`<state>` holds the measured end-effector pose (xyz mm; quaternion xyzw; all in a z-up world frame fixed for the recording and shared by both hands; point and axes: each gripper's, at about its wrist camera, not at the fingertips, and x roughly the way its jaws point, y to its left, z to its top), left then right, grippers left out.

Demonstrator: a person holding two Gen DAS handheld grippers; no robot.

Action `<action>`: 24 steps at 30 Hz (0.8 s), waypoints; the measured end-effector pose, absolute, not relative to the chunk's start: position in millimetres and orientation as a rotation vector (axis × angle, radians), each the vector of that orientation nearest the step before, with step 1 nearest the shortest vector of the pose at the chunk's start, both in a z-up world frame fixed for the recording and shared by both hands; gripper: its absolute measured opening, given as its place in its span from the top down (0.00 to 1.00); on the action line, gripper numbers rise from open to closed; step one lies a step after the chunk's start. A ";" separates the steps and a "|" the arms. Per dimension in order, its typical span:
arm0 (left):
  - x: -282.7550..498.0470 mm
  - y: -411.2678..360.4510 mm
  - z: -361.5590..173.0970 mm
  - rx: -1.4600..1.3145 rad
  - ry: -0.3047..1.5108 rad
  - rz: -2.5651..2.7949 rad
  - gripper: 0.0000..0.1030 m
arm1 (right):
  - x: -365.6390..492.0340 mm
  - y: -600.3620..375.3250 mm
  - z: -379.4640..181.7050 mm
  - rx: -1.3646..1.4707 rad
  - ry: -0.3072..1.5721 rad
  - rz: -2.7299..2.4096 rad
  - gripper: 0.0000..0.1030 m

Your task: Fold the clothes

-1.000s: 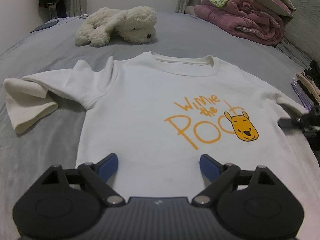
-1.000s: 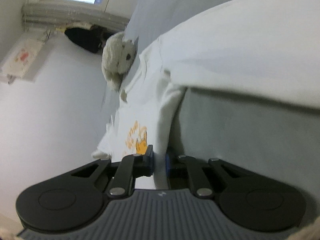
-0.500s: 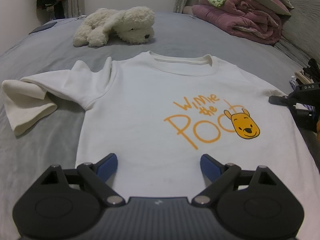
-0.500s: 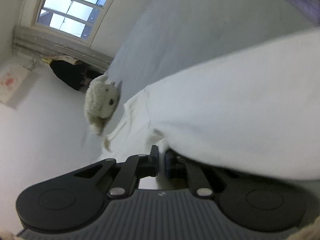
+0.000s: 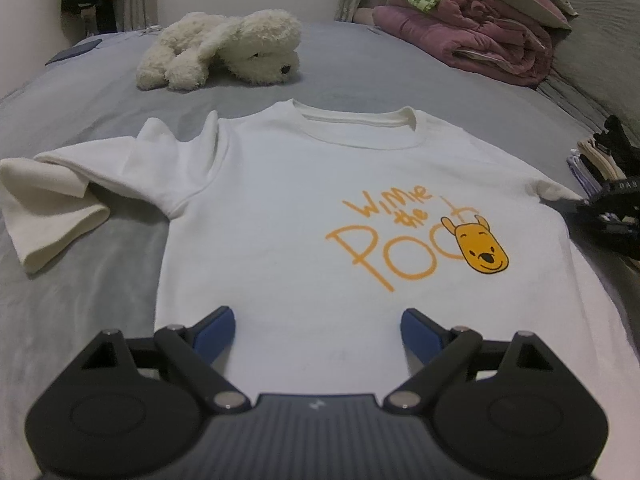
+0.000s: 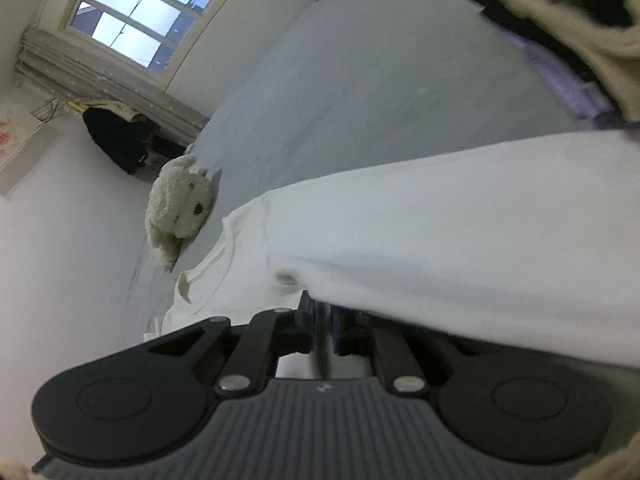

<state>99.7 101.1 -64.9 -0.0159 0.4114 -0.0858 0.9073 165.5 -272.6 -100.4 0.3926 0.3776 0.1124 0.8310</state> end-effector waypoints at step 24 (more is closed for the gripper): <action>102.3 141.3 -45.5 -0.184 0.853 -0.030 0.11 | 144.6 -198.6 -37.5 0.570 0.700 0.403 0.81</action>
